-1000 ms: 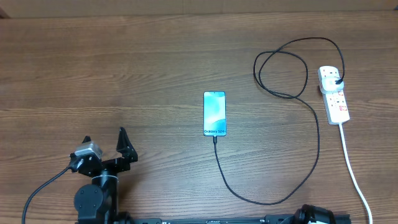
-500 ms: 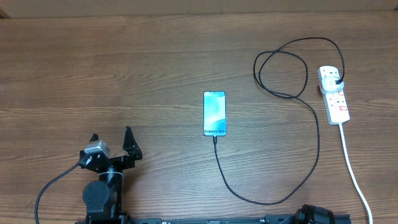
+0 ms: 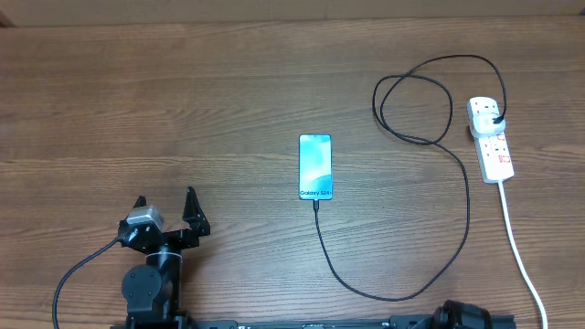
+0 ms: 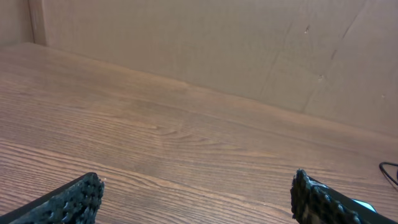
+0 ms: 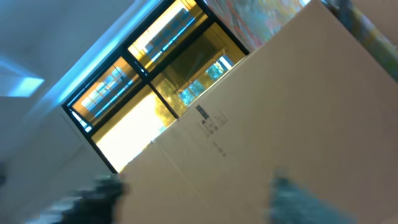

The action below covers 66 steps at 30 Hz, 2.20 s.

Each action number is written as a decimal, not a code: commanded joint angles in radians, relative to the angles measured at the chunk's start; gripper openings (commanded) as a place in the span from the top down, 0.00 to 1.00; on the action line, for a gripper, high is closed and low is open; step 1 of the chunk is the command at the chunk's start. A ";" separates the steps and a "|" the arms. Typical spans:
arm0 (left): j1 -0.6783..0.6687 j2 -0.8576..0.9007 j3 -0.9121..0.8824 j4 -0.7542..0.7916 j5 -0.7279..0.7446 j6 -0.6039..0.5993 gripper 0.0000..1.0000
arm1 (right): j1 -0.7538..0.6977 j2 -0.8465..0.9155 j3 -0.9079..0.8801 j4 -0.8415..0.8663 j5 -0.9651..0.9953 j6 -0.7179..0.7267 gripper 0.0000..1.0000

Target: Plug charger to phone and switch on socket

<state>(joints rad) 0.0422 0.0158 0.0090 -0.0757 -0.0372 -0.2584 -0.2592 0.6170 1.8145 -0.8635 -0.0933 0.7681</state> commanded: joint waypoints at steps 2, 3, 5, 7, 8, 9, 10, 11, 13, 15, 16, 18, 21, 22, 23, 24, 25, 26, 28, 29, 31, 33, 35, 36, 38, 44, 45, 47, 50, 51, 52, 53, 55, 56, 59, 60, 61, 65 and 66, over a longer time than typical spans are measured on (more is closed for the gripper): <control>0.010 -0.010 -0.004 0.000 0.012 0.019 0.00 | 0.008 0.001 -0.002 -0.044 0.013 -0.002 0.00; 0.010 -0.010 -0.004 0.000 0.012 0.019 0.01 | 0.008 0.001 -0.002 -0.063 0.013 -0.002 0.00; 0.010 -0.010 -0.004 0.000 0.012 0.019 0.00 | 0.008 0.001 -0.002 -0.114 0.013 -0.002 0.00; 0.010 -0.010 -0.004 0.000 0.012 0.019 0.00 | 0.008 0.001 -0.002 -0.188 0.012 -0.002 0.00; 0.010 -0.010 -0.004 0.000 0.012 0.019 0.00 | 0.008 0.001 -0.002 -0.234 0.012 -0.002 0.00; 0.010 -0.010 -0.004 0.000 0.012 0.019 0.01 | 0.008 0.001 -0.002 -0.287 0.012 -0.002 0.00; 0.010 -0.010 -0.004 0.000 0.012 0.019 0.00 | 0.008 0.001 -0.002 -0.341 0.012 -0.002 0.00; 0.010 -0.010 -0.004 0.000 0.012 0.019 0.00 | 0.008 0.001 -0.002 -0.397 0.012 -0.002 0.00; 0.010 -0.010 -0.004 0.000 0.012 0.019 0.01 | 0.008 0.001 -0.002 -0.508 0.013 -0.002 0.00; 0.010 -0.010 -0.004 0.000 0.012 0.019 0.00 | 0.008 0.001 -0.002 -0.610 0.021 -0.003 0.00; 0.010 -0.010 -0.004 0.000 0.012 0.019 0.01 | 0.008 0.001 -0.002 -0.636 0.050 -0.006 0.00; 0.010 -0.010 -0.004 0.000 0.012 0.019 0.00 | 0.008 0.001 -0.002 -0.653 0.138 -0.006 0.00; 0.010 -0.010 -0.004 0.000 0.012 0.019 0.00 | 0.008 0.001 -0.003 -0.652 0.198 -0.006 0.00; 0.010 -0.010 -0.004 0.000 0.012 0.019 0.00 | 0.008 0.001 -0.008 -0.649 0.209 -0.006 0.00; 0.010 -0.010 -0.004 0.000 0.012 0.019 0.00 | 0.008 0.001 -0.016 -0.649 0.217 -0.009 0.00; 0.010 -0.010 -0.004 0.000 0.012 0.019 0.01 | 0.008 0.001 -0.027 -0.649 0.218 -0.018 0.00; 0.010 -0.010 -0.004 0.000 0.012 0.019 0.00 | 0.008 0.001 -0.043 -0.649 0.221 -0.017 0.00; 0.010 -0.010 -0.004 0.000 0.012 0.019 0.00 | 0.008 0.001 -0.063 -0.647 0.221 -0.017 0.00; 0.010 -0.010 -0.004 0.000 0.012 0.019 0.01 | 0.008 0.001 -0.117 -0.627 0.219 -0.016 0.00; 0.010 -0.010 -0.004 0.000 0.012 0.019 0.00 | 0.008 0.001 -0.151 -0.606 0.211 -0.016 0.00; 0.010 -0.010 -0.004 0.000 0.012 0.019 0.01 | 0.008 0.001 -0.228 -0.549 0.189 -0.017 0.00; 0.010 -0.010 -0.004 0.000 0.012 0.019 0.00 | 0.008 0.001 -0.325 -0.465 0.159 -0.017 0.00; 0.010 -0.010 -0.004 0.000 0.012 0.019 0.00 | 0.008 0.001 -0.425 -0.370 0.117 -0.017 0.00; 0.010 -0.010 -0.004 0.000 0.012 0.019 0.01 | 0.008 0.002 -0.476 -0.323 0.092 -0.017 0.00; 0.010 -0.010 -0.004 0.000 0.012 0.019 0.00 | 0.008 0.004 -0.576 -0.232 0.038 -0.016 0.00; 0.010 -0.010 -0.004 0.000 0.012 0.019 0.01 | 0.008 0.006 -0.885 0.066 -0.091 -0.009 0.00; 0.010 -0.010 -0.004 0.000 0.012 0.019 0.01 | 0.005 0.004 -0.932 0.119 -0.103 -0.009 0.00; 0.010 -0.010 -0.004 0.000 0.012 0.019 0.01 | 0.017 -0.012 -1.023 0.221 -0.103 -0.009 0.00; 0.010 -0.010 -0.004 0.000 0.012 0.019 0.01 | 0.064 -0.075 -1.155 0.352 -0.078 -0.010 0.00; 0.010 -0.010 -0.004 0.000 0.012 0.019 0.00 | 0.077 -0.096 -1.188 0.379 -0.067 -0.010 0.00; 0.010 -0.010 -0.004 0.000 0.012 0.019 0.00 | 0.096 -0.129 -1.234 0.415 -0.052 -0.010 0.00; 0.010 -0.010 -0.004 0.000 0.012 0.019 0.00 | 0.116 -0.162 -1.283 0.453 -0.030 -0.010 0.00; 0.010 -0.010 -0.004 0.000 0.012 0.019 0.01 | 0.146 -0.223 -1.367 0.520 0.010 -0.010 0.00; 0.010 -0.010 -0.004 0.000 0.012 0.019 0.01 | 0.156 -0.255 -1.409 0.555 0.026 -0.010 0.00; 0.010 -0.010 -0.004 0.000 0.012 0.019 0.01 | 0.172 -0.347 -1.521 0.653 0.051 -0.010 0.00; 0.010 -0.010 -0.004 0.000 0.012 0.019 0.00 | 0.173 -0.370 -1.549 0.678 0.055 -0.010 0.00; 0.010 -0.010 -0.004 0.000 0.012 0.019 0.00 | 0.173 -0.393 -1.575 0.697 0.056 -0.010 0.00; 0.010 -0.010 -0.004 0.000 0.012 0.019 0.00 | 0.177 -0.449 -1.640 0.718 0.081 -0.010 0.00; 0.010 -0.010 -0.004 0.000 0.012 0.019 0.01 | 0.181 -0.461 -1.654 0.722 0.095 -0.010 0.00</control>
<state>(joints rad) 0.0422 0.0158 0.0086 -0.0772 -0.0334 -0.2554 -0.0906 0.1921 0.1909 -0.1574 -0.0475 0.7593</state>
